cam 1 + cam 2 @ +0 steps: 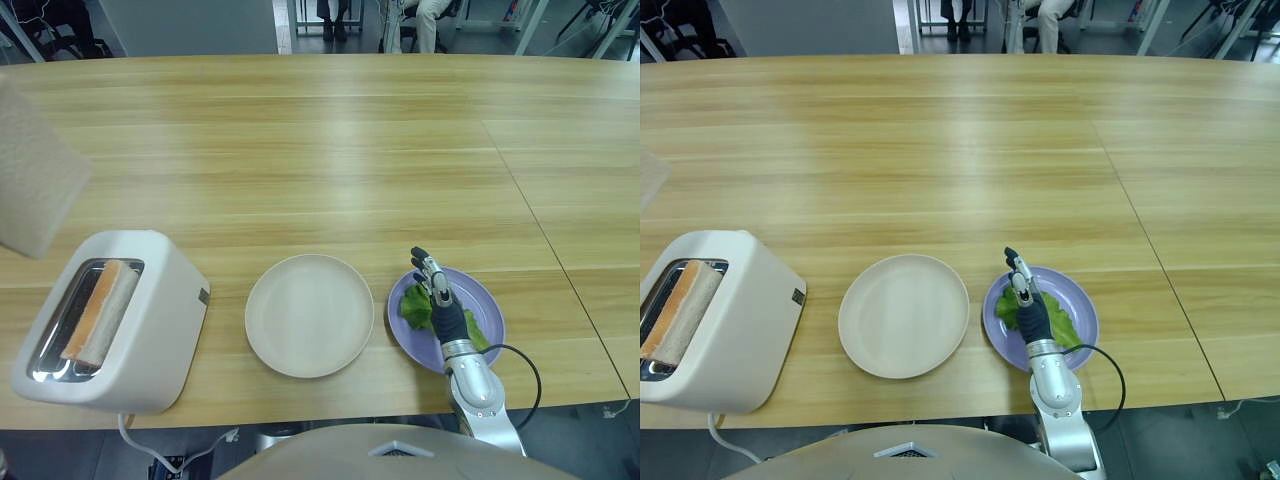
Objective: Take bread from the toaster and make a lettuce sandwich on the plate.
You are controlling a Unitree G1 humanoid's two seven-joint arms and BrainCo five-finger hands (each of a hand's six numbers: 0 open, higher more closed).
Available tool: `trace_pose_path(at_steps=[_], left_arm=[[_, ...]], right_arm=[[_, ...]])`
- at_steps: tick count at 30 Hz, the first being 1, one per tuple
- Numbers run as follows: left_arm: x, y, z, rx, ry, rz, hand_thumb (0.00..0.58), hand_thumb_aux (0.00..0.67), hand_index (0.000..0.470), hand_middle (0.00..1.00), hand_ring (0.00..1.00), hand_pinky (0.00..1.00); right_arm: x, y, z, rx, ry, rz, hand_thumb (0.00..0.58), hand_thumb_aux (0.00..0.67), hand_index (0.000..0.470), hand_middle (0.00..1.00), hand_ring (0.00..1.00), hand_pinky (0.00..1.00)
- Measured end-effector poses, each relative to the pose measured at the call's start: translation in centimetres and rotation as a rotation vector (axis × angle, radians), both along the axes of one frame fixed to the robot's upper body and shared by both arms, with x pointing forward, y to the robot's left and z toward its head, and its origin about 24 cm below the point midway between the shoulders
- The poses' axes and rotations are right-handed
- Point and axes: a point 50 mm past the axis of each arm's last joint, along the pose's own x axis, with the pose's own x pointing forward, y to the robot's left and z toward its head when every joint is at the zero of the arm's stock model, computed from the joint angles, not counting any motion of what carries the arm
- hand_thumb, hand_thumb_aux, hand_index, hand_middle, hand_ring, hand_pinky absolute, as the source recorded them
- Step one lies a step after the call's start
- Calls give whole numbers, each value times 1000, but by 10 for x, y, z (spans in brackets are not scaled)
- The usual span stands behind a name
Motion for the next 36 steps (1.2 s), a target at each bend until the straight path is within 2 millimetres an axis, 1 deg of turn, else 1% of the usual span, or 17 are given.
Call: trace_pose_path(at_steps=[3,6,13,18,21,24,27,32,36], left_arm=[[10,-12,-2,-65,-10,-99,580,670,460,1000,1000,1000],[21,-25,-10,-169,11,-205,580,670,460,1000,1000,1000],[38,-54,-38,-382,130,-395,580,670,460,1000,1000,1000],[50,-76,-64,-585,226,-504,580,670,460,1000,1000,1000],[54,-93,-81,-677,288,-560,580,670,460,1000,1000,1000],[55,-108,-97,-739,355,-595,580,670,460,1000,1000,1000],[59,-116,-112,-810,399,-598,580,670,460,1000,1000,1000],[66,-131,-152,-965,544,-591,580,670,460,1000,1000,1000],[68,-143,-169,-988,601,-593,580,670,460,1000,1000,1000]], right_arm=[[0,1,0,1,0,2,0,0,0,0,0,0],[1,1,0,0,-3,4,0,0,0,0,0,0],[6,2,4,-1,-26,7,0,0,0,0,0,0],[8,1,7,-10,-45,-4,0,0,0,0,0,0],[9,0,9,-18,-60,-12,0,0,0,0,0,0],[11,-1,19,-42,-122,-11,0,0,0,0,0,0],[13,0,29,-69,-188,1,0,0,0,0,0,0],[12,4,33,-108,-224,24,0,0,0,0,0,0],[12,7,37,-112,-250,39,0,0,0,0,0,0]])
